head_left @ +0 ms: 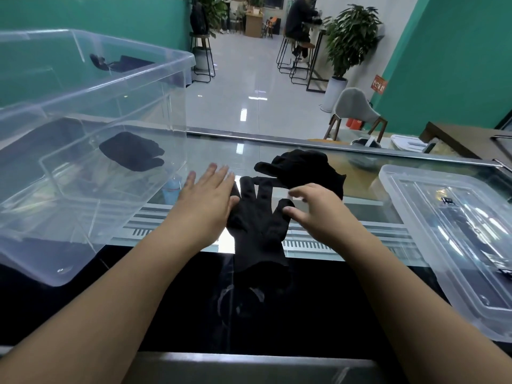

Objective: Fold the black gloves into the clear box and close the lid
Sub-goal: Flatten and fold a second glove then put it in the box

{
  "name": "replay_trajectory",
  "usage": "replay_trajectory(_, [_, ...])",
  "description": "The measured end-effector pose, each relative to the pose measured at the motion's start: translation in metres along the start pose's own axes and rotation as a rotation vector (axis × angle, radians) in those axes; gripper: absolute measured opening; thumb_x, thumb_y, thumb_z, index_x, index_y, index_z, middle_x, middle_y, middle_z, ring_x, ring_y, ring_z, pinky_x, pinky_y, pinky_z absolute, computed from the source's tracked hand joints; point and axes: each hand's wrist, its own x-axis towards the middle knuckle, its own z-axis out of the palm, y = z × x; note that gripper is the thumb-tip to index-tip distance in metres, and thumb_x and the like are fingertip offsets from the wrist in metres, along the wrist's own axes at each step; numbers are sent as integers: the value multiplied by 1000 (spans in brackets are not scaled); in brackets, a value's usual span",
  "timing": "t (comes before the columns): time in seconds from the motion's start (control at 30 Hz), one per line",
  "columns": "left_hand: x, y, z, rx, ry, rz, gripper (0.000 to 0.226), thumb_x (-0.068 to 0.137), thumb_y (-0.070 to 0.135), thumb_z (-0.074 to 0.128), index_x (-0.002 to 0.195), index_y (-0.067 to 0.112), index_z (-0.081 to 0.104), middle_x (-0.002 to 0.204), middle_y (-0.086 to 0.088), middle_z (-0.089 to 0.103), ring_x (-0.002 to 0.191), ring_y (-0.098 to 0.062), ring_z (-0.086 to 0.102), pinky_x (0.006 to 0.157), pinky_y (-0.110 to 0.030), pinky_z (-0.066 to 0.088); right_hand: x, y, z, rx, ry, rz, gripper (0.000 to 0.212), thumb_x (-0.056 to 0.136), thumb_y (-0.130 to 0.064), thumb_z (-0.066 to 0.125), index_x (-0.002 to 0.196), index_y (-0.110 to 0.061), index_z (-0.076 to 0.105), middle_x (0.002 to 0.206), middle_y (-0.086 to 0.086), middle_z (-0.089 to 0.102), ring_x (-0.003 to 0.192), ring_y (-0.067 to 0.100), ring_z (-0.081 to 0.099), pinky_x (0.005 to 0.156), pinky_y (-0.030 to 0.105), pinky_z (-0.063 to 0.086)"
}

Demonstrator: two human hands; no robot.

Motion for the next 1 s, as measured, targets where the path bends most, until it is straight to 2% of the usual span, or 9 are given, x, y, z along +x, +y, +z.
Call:
replay_trajectory(0.07, [-8,14,-4,-166,-10,145,49,100,27,29,147,16,22,159,3,13,147,-13,2,117,-35,-3,-4,8,-3,36,16,119,40,86,-35,61,117,-9,62,115,5,66,104,18,60,88,28,45])
replay_trajectory(0.17, [-22,32,4,-128,-114,330,52,100,30,27,149,20,14,159,8,7,146,-7,-3,116,-28,-5,-4,6,-2,250,-41,220,32,84,-35,65,103,-10,70,99,5,72,92,16,65,77,28,49])
replay_trajectory(0.3, [-22,30,19,-36,-220,346,54,99,38,20,149,23,3,159,11,-2,144,-3,-9,116,-28,-7,4,-5,-3,263,-146,285,44,79,-35,71,113,-9,62,94,7,66,70,12,56,54,19,37])
replay_trajectory(0.37, [-24,29,21,-25,-221,357,54,99,40,17,149,26,1,158,12,-4,143,-1,-10,116,-27,-8,10,-10,-5,199,-217,303,30,78,-32,72,95,-8,65,70,3,57,56,10,47,50,22,34])
replay_trajectory(0.5, [-27,29,23,-27,-189,364,53,99,40,17,148,29,3,158,13,-2,143,0,-9,117,-27,-7,19,-14,-8,191,-267,325,25,77,-23,70,87,0,68,72,6,59,69,17,53,66,28,42])
replay_trajectory(0.67, [-30,30,24,-95,-143,348,56,99,39,23,149,25,5,159,9,4,144,0,-3,116,-23,-5,9,-13,-4,385,-189,279,21,79,-17,67,88,2,70,74,10,64,71,19,58,67,32,48])
replay_trajectory(0.8, [-29,30,25,-320,-67,274,58,98,30,34,147,17,7,155,3,27,143,-6,18,113,-16,7,-9,-15,-2,602,-142,229,14,74,-4,73,83,-12,66,83,10,70,80,21,66,84,42,54])
replay_trajectory(0.93, [-30,32,22,-547,-15,169,74,97,16,39,145,36,-15,153,3,31,136,-12,37,102,-18,23,-22,-18,5,532,23,88,15,73,-2,74,87,-8,69,74,-3,67,69,11,65,75,31,57])
replay_trajectory(1.0, [-29,32,19,-598,75,151,79,94,13,46,143,44,-8,152,1,30,129,-10,43,102,-20,26,-24,-18,8,462,47,-1,14,74,-2,73,87,-8,72,69,-8,65,65,9,65,71,29,56])
